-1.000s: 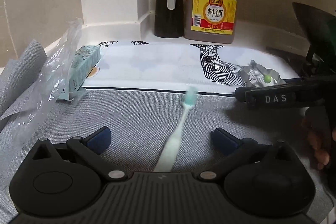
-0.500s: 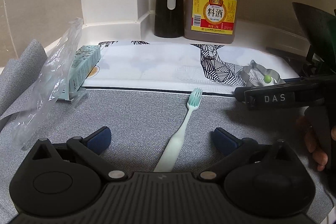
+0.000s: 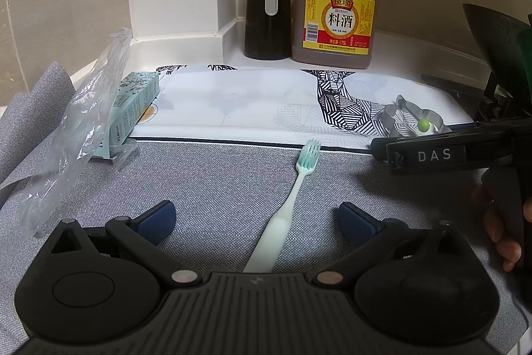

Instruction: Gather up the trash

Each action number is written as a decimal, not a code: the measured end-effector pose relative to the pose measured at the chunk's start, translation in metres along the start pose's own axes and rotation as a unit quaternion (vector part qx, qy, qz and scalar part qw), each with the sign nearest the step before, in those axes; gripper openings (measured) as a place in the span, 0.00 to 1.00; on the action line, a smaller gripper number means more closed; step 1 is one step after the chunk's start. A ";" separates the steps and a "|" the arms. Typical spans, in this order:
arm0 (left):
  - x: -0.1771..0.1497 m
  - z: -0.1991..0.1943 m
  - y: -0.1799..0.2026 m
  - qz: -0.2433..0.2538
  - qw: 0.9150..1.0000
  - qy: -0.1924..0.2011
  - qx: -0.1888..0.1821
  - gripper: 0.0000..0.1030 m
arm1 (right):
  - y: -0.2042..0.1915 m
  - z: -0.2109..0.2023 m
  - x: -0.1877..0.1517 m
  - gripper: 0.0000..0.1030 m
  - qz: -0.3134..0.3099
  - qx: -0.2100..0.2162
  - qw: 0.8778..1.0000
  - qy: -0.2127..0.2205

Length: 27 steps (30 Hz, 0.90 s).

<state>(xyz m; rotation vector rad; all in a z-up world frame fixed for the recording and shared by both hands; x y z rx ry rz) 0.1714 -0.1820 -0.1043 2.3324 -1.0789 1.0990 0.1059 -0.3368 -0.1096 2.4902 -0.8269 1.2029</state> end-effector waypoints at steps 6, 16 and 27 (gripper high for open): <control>0.000 0.000 -0.001 0.000 1.000 0.000 0.000 1.00 | 0.000 0.000 0.001 1.00 0.000 0.000 1.000 0.000; 0.008 -0.019 -0.002 -0.020 0.999 -0.022 -0.016 0.16 | 0.006 -0.010 0.007 0.78 0.023 0.020 0.999 0.030; 0.004 -0.052 0.001 -0.018 1.000 -0.001 -0.002 0.12 | 0.010 -0.022 0.014 0.78 0.056 0.053 0.995 0.064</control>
Point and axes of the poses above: each gripper's, at about its wrist camera, not at the fingertips, and z roughly the way its jaws point, y to its right, x to its top, the point moved 7 cm from there along z, roughly the way its jaws point
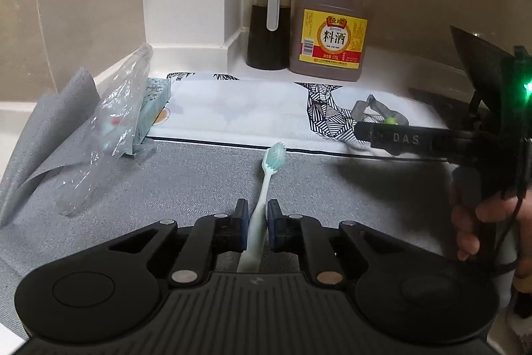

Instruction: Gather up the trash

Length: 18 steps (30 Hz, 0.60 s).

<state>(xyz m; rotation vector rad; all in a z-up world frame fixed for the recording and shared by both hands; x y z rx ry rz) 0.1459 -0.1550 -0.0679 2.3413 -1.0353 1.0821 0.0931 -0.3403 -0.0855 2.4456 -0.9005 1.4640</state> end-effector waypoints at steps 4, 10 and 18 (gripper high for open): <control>0.001 -0.006 0.001 0.001 1.000 0.009 0.004 0.12 | 0.000 -0.001 0.000 0.78 0.000 0.002 1.000 0.001; 0.007 -0.023 0.005 -0.004 1.000 0.027 0.011 0.12 | -0.002 -0.004 0.001 0.78 -0.005 0.007 1.000 0.008; -0.001 -0.085 0.001 -0.020 0.998 0.056 0.034 0.11 | -0.010 -0.020 0.005 0.78 -0.011 0.028 0.999 0.037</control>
Point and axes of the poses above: each gripper's, at about its wrist camera, not at the fingertips, and z roughly the way its jaws point, y to its right, x to its top, the point moved 7 cm from there along z, roughly the way its jaws point
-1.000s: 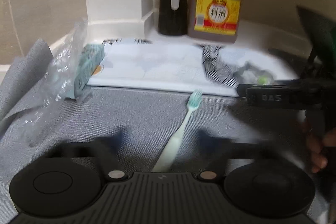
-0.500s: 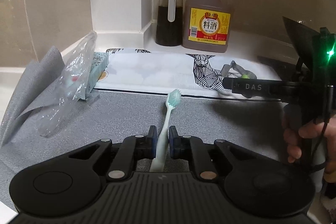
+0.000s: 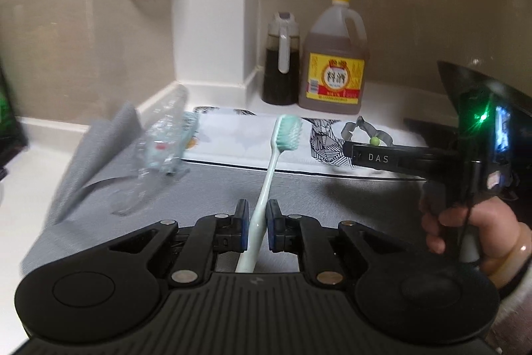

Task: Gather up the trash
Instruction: 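Carry the toothbrush and egg ring down over the bin with both tools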

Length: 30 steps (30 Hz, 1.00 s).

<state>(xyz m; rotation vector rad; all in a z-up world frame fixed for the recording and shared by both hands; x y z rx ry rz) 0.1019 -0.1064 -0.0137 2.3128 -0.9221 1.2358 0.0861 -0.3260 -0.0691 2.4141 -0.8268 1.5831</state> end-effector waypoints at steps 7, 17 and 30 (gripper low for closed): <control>-0.015 -0.074 -0.009 -0.019 0.999 0.020 0.018 0.10 | -0.011 -0.050 -0.003 0.78 0.002 0.037 0.999 0.027; -0.074 -0.168 -0.005 -0.029 0.999 0.038 0.025 0.10 | -0.038 -0.193 -0.028 0.78 -0.040 0.128 0.990 0.046; -0.181 -0.243 0.002 -0.072 0.995 -0.008 0.069 0.10 | -0.104 -0.286 -0.141 0.78 -0.169 0.204 0.964 -0.037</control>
Point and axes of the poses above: each gripper's, at about its wrist camera, not at the fingertips, and z roughly the way its jaws point, y to its right, x to its top, the point moved 7 cm from there along z, roughly the way its jaws point
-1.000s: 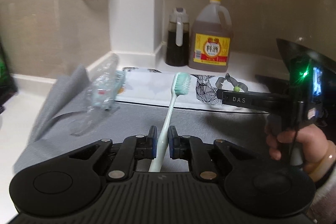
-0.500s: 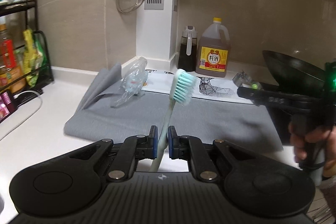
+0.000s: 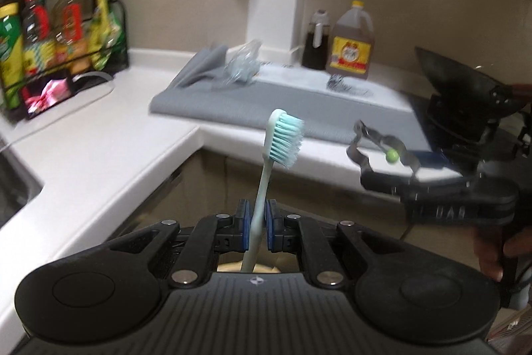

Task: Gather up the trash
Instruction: 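Carry the toothbrush and egg ring down over the bin with both tools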

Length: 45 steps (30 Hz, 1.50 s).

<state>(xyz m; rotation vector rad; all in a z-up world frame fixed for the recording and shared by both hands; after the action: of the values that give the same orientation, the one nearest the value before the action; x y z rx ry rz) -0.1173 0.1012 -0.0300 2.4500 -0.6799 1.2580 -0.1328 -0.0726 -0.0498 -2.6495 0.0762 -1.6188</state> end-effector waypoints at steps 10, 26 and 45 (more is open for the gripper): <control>-0.036 -0.010 -0.019 -0.029 0.999 -0.009 0.029 0.07 | -0.041 0.004 -0.044 0.78 -0.050 0.011 0.997 -0.063; -0.048 0.037 -0.032 -0.040 0.997 -0.049 0.039 0.06 | -0.050 0.040 -0.061 0.78 -0.063 0.011 0.992 -0.113; -0.053 0.046 -0.028 -0.047 0.997 -0.059 0.027 0.06 | -0.054 0.049 -0.066 0.78 -0.074 0.012 0.988 -0.134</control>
<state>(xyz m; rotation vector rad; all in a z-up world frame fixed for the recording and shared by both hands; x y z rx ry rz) -0.0978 0.1179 -0.1009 2.5855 -0.5599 1.1183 -0.1178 -0.0146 -0.1276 -2.8848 -0.1501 -1.2694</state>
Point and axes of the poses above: each gripper's, at about its wrist camera, not at the fingertips, and z roughly the way its jaws point, y to its right, x to its top, the point moved 7 cm from there along z, roughly the way its jaws point
